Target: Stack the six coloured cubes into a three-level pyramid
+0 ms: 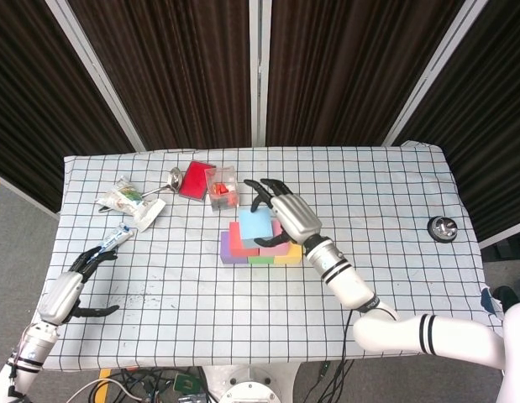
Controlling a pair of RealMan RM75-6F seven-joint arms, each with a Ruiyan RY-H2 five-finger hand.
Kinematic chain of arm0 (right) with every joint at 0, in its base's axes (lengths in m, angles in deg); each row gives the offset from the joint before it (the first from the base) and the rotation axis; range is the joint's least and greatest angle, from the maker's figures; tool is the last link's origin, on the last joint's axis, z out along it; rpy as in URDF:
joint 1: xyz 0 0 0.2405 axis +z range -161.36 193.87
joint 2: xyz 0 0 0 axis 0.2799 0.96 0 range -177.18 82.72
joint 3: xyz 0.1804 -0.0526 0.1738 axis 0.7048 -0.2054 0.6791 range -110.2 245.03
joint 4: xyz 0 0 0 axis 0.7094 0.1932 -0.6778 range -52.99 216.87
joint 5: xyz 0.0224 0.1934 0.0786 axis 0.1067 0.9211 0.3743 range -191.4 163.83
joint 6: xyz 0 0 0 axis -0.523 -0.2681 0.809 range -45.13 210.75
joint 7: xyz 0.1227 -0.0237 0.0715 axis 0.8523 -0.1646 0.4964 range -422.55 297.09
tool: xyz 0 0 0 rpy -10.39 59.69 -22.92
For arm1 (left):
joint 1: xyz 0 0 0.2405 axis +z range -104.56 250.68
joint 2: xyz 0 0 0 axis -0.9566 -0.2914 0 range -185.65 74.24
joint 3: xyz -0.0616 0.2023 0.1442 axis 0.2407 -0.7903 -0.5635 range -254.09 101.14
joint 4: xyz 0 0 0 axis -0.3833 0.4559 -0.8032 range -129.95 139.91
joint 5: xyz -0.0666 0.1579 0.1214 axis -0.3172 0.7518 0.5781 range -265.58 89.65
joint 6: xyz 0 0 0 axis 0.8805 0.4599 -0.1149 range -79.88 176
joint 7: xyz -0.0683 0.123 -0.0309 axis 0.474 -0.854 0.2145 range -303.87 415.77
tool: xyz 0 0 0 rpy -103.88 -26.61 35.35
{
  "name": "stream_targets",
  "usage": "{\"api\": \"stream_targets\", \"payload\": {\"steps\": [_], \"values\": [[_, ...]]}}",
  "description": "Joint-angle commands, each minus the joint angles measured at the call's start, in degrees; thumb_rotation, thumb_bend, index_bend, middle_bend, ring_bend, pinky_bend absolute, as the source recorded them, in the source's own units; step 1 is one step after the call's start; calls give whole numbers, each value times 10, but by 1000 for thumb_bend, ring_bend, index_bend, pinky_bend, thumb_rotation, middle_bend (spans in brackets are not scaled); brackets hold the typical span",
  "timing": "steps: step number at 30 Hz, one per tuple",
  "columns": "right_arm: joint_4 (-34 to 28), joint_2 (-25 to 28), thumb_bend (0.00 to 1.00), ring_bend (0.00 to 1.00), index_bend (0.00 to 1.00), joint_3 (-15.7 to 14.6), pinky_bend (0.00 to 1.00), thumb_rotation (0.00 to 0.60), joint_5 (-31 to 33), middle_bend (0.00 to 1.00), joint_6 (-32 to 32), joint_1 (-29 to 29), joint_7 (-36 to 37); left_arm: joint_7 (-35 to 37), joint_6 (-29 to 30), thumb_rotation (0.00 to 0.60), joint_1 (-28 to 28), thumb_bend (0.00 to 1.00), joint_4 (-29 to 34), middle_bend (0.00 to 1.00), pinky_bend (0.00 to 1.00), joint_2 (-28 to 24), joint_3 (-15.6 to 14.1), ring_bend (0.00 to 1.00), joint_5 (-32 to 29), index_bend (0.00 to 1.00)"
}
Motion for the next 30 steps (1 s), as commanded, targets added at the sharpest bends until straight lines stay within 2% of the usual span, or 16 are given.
{"api": "stream_targets", "payload": {"steps": [1, 5, 12, 19, 30], "values": [[-1, 3, 46, 2, 0, 0, 0, 600, -8, 276, 1, -3, 6, 1, 0, 600, 0, 0, -1, 179, 63, 0, 0, 12, 0, 123], [0, 6, 32, 0, 0, 1, 0, 600, -11, 197, 7, -5, 15, 2, 0, 600, 0, 0, -1, 179, 63, 0, 0, 12, 0, 123], [3, 6, 20, 0, 0, -2, 0, 600, -9, 188, 16, -4, 16, 2, 0, 600, 0, 0, -2, 179, 62, 1, 0, 12, 0, 123], [16, -2, 28, 0, 0, -4, 0, 600, 2, 308, 13, -1, 5, 5, 1, 600, 2, 0, -4, 179, 63, 1, 0, 12, -1, 124], [17, -12, 84, 18, 0, 4, 0, 600, 12, 404, -9, -1, -9, 8, 7, 600, 1, 0, -3, 179, 62, -1, 0, 12, 4, 123]]}}
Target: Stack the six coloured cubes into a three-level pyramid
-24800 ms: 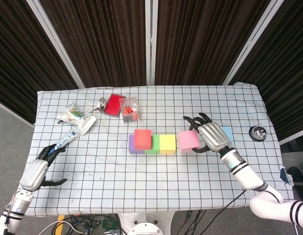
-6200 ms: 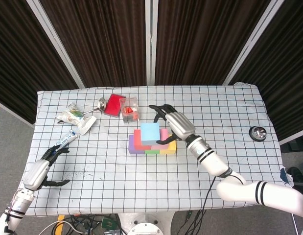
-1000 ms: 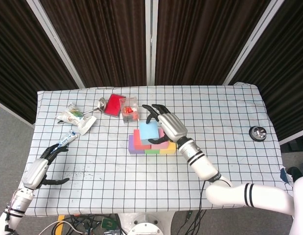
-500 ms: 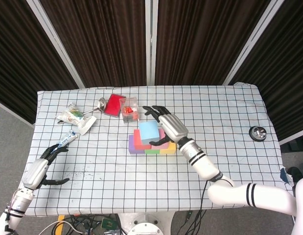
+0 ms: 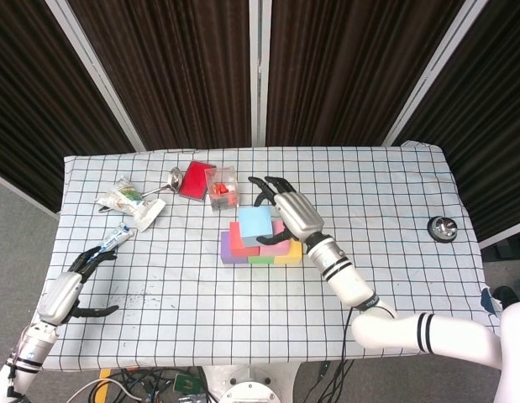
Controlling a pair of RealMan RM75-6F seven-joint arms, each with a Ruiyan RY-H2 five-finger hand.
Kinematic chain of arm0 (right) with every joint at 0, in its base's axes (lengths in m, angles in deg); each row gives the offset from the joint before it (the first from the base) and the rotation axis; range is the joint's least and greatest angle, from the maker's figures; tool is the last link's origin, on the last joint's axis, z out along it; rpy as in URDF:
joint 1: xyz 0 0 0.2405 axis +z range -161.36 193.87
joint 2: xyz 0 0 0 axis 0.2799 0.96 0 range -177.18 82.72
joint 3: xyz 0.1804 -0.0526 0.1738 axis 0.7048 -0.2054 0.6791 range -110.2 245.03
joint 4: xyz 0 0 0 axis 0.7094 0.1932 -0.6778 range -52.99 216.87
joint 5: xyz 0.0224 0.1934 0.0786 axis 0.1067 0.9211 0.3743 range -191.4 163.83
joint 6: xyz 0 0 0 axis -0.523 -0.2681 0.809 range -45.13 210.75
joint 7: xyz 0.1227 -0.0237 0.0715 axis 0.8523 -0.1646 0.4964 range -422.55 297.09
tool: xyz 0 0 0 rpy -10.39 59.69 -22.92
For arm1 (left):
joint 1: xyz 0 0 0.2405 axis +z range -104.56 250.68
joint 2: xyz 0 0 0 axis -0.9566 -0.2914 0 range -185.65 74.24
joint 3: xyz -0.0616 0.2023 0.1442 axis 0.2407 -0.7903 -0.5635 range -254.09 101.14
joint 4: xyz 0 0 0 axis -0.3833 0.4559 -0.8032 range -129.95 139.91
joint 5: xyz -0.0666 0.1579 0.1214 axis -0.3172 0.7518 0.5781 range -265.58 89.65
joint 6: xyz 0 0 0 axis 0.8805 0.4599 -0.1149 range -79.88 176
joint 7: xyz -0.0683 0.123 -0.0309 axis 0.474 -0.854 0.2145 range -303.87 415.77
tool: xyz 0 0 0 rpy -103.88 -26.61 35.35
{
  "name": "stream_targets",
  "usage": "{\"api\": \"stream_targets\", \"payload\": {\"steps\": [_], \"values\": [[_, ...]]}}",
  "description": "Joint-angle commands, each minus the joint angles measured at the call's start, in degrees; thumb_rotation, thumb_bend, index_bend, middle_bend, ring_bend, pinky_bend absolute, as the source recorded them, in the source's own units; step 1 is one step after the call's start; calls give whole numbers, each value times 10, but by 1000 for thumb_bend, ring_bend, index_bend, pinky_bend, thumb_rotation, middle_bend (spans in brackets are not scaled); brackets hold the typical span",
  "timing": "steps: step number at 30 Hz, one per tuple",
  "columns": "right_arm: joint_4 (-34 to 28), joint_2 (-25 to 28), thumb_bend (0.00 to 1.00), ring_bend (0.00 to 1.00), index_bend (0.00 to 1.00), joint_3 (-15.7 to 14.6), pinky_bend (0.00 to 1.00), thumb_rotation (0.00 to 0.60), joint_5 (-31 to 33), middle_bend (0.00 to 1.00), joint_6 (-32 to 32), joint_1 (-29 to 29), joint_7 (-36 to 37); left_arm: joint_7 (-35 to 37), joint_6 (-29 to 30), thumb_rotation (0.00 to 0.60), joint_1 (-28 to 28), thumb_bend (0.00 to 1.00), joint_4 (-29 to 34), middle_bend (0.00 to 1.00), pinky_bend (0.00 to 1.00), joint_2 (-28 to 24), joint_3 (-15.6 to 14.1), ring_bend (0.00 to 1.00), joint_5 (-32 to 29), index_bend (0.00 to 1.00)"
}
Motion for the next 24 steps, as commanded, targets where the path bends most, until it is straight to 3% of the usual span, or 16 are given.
{"api": "stream_targets", "payload": {"steps": [1, 24], "values": [[-3, -1, 87, 23, 0, 2, 0, 600, -2, 412, -5, -1, -1, 0, 0, 600, 0, 0, 1, 179, 62, -1, 0, 12, 0, 124], [-4, -36, 103, 35, 0, -9, 0, 600, -30, 431, -66, -22, -34, 2, -1, 600, 0, 0, -1, 179, 62, 0, -1, 12, -1, 123]]}}
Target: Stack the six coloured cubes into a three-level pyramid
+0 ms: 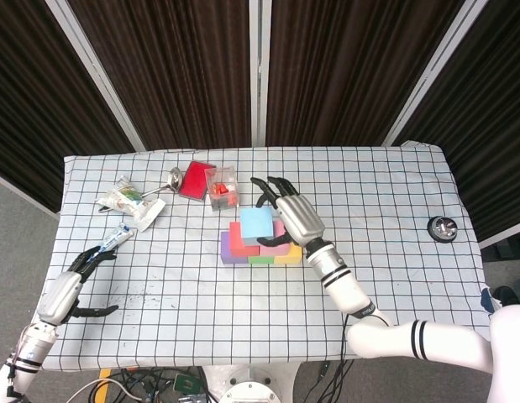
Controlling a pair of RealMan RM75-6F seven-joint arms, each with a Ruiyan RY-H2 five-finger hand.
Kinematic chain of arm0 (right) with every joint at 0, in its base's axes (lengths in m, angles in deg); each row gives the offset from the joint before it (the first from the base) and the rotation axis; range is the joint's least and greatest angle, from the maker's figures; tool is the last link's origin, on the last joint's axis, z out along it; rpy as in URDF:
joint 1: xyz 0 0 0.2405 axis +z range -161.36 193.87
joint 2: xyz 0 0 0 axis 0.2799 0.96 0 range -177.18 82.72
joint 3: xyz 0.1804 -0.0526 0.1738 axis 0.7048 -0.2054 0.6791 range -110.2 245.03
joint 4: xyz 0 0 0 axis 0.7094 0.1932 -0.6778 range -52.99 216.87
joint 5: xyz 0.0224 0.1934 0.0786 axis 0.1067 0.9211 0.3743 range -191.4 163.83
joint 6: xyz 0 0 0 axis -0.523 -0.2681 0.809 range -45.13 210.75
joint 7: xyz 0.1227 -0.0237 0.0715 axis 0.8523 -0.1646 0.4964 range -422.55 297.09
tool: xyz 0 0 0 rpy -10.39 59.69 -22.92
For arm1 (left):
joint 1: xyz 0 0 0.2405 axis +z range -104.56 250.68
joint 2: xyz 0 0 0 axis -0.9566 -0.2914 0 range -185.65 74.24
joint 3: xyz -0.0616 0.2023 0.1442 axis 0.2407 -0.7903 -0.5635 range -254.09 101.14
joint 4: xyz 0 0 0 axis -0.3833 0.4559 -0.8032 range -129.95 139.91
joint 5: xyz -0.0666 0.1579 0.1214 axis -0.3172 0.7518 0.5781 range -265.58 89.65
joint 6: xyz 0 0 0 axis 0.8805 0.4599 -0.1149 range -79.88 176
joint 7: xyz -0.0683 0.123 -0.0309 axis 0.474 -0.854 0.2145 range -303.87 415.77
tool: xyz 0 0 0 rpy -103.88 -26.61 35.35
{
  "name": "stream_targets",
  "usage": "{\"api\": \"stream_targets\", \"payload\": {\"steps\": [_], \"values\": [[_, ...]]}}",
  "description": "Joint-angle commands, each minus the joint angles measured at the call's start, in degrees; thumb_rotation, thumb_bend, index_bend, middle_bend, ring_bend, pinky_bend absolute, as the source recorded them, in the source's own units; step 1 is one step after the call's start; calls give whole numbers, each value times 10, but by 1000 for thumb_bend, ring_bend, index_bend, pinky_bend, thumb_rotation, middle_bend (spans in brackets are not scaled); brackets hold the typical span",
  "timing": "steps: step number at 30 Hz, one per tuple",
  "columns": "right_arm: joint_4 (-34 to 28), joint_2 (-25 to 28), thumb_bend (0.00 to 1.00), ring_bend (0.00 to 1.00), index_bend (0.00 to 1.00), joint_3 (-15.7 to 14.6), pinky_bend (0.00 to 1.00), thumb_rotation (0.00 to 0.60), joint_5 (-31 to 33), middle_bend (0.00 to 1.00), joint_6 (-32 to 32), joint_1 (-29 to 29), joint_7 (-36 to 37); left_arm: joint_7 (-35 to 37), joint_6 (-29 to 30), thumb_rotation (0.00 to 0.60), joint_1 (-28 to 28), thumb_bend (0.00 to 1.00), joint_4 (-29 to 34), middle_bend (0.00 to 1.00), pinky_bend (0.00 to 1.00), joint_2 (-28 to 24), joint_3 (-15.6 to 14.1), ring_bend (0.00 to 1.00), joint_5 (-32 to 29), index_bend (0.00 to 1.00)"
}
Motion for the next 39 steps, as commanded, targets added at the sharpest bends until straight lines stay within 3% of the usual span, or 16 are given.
{"api": "stream_targets", "payload": {"steps": [1, 39], "values": [[-6, -2, 103, 36, 0, 1, 0, 600, -4, 431, -6, -4, -3, 0, 0, 600, 0, 0, 0, 179, 62, 0, 0, 12, 0, 123], [-22, -34, 121, 45, 0, 16, 0, 600, 26, 439, -34, -20, -48, 6, 1, 600, 1, 0, -4, 179, 62, 1, -1, 12, 0, 123]]}}
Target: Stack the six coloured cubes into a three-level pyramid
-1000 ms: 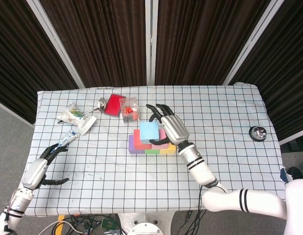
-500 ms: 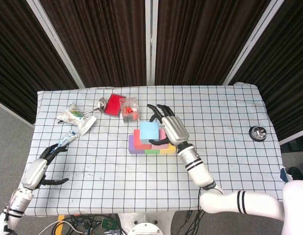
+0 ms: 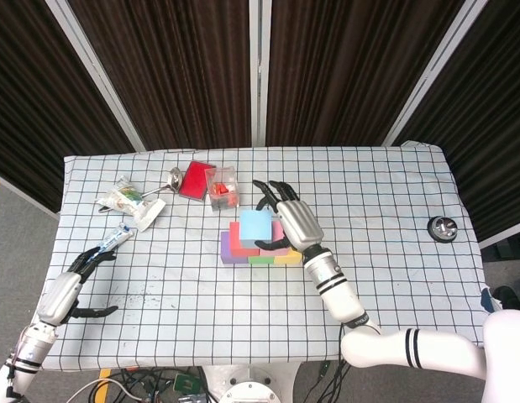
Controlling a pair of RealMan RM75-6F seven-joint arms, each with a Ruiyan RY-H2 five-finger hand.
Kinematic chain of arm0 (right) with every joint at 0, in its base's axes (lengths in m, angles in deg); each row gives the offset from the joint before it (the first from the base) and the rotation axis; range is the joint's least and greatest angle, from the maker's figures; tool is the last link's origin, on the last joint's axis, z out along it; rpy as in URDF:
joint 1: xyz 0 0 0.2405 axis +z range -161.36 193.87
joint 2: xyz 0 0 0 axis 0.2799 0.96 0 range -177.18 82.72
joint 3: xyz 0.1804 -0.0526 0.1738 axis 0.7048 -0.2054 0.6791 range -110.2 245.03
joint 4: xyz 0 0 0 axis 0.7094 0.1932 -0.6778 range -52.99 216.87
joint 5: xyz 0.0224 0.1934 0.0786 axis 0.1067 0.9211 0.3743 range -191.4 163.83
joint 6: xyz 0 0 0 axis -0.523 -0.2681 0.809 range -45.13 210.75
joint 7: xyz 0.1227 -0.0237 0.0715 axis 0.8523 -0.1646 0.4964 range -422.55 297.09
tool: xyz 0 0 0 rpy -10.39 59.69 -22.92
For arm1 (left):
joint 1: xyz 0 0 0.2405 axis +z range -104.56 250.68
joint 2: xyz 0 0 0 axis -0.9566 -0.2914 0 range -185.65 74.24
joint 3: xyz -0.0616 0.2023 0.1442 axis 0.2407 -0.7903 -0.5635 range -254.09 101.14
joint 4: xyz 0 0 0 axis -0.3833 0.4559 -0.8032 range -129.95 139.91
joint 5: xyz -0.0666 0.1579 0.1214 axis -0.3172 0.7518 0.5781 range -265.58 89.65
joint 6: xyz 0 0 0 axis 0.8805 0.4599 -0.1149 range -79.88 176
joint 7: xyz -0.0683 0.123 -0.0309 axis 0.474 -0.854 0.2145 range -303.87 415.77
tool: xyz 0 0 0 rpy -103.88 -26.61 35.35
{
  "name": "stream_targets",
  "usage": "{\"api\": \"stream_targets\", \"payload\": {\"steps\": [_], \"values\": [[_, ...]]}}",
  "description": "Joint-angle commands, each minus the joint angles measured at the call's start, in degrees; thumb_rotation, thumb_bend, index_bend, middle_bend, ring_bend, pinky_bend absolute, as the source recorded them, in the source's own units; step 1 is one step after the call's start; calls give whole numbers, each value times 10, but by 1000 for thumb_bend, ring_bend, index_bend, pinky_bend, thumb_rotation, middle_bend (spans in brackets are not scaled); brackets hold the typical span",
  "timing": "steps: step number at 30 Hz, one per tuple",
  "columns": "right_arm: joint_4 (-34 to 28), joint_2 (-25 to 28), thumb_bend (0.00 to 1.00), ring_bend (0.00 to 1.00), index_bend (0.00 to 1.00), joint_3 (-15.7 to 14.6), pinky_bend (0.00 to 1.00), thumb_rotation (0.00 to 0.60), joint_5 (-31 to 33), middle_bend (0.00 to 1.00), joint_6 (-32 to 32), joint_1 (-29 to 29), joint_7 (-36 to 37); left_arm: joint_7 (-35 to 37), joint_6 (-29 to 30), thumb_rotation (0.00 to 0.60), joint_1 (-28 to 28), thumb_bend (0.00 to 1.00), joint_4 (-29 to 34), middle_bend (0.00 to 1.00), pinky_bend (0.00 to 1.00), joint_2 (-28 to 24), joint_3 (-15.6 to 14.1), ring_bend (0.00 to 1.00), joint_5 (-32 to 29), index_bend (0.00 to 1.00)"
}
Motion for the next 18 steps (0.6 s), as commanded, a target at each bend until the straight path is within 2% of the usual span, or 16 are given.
{"api": "stream_targets", "payload": {"steps": [1, 18], "values": [[2, -1, 122, 45, 0, 1, 0, 600, 1, 439, 1, 0, -1, 0, 0, 600, 0, 0, 0, 179, 62, 0, 0, 12, 0, 123], [12, -2, 123, 45, 0, 3, 0, 600, 5, 440, 10, -3, 0, 0, 1, 600, 0, 0, 0, 179, 62, -1, 1, 12, -1, 124]]}}
